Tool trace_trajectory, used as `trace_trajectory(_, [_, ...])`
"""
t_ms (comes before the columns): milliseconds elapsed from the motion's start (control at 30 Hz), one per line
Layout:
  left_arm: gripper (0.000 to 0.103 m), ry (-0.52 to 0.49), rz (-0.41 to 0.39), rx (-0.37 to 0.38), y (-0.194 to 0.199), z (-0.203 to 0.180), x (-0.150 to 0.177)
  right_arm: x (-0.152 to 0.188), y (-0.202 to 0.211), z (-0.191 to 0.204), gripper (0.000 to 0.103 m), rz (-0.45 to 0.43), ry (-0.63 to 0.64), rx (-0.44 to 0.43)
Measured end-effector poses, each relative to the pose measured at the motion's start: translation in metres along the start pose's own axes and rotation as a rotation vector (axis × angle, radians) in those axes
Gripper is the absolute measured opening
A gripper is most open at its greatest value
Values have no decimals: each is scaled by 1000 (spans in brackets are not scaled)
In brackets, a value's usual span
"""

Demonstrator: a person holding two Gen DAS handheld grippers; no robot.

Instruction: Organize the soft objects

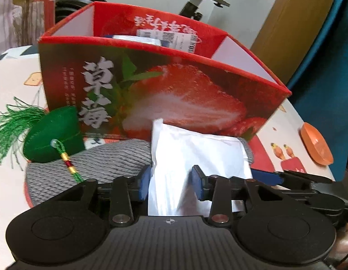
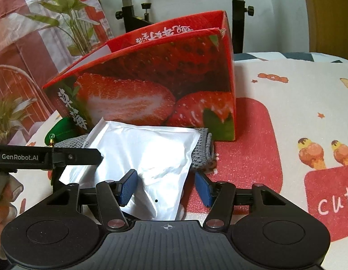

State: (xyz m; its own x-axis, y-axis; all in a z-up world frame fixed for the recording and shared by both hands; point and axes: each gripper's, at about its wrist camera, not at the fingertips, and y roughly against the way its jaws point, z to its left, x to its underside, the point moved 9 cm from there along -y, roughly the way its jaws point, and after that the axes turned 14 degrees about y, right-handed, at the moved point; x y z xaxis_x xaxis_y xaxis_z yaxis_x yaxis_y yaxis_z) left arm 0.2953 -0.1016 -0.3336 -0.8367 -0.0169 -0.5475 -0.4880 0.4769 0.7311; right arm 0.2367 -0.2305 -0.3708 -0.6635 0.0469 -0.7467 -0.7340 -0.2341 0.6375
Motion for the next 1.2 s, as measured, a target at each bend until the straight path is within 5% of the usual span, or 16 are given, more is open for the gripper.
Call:
trace_trajectory(100, [38,-12,-4,0,0,-4,3,0,1,3,43,-3,4,-16])
trace_trajectory(433, [32,25,7,33,2,-2,12,0,3,3,38,0,-6,-28])
trace_trajectory(467, [21,19,1,37,4,-3,12,0,4,3,31,-1,-10,-25])
trace_trajectory(533, [21,8,-4,57,6,-5,12,0,7,-2,16,-9,-35,-9])
trace_trajectory(633, [18,1,-6,61,9,-6,15,1,11,-10,8,-23,-83,-18])
trace_trajectory(1200, [15,30,-141,133,64,-11,-9,-46,55,12,6,-197,68,-29])
